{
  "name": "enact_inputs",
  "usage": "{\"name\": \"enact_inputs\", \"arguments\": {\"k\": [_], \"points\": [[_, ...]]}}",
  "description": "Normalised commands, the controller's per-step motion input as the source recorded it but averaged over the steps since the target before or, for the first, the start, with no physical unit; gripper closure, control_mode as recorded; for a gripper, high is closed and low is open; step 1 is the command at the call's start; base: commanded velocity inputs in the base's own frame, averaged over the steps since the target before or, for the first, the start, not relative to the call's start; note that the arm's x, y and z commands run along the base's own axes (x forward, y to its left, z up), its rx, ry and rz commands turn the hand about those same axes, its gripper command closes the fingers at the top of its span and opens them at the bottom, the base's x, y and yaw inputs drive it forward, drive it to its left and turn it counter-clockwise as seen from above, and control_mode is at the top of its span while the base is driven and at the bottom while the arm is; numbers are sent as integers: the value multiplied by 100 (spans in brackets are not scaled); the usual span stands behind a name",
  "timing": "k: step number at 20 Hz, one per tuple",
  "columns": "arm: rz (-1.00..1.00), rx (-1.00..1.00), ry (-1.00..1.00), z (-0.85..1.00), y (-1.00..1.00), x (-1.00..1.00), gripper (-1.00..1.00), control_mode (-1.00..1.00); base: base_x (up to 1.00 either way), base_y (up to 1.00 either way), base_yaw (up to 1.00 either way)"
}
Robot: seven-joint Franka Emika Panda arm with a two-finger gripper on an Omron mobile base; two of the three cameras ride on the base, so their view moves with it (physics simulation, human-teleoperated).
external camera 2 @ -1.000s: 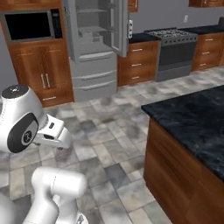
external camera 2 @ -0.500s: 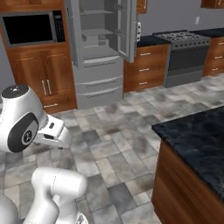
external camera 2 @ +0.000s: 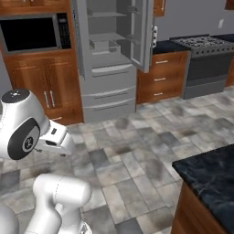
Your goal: Gather the cucumber and broccoli from the fridge and place them on a tray on the dining counter. Then gather the chicken drumstick and fish from the fridge and place them on the other tray.
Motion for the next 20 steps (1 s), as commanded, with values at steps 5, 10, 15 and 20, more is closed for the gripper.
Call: {"name": "enact_inputs", "arguments": {"k": [5,10,15,20], "points": [[0,0,0,0,0,0,-100,100,100,15,8],[0,0,0,0,0,0,-100,100,100,10,9],[0,0,0,0,0,0,-100,100,100,6,9],[0,0,0,0,0,0,-100,100,98,0,13]]}}
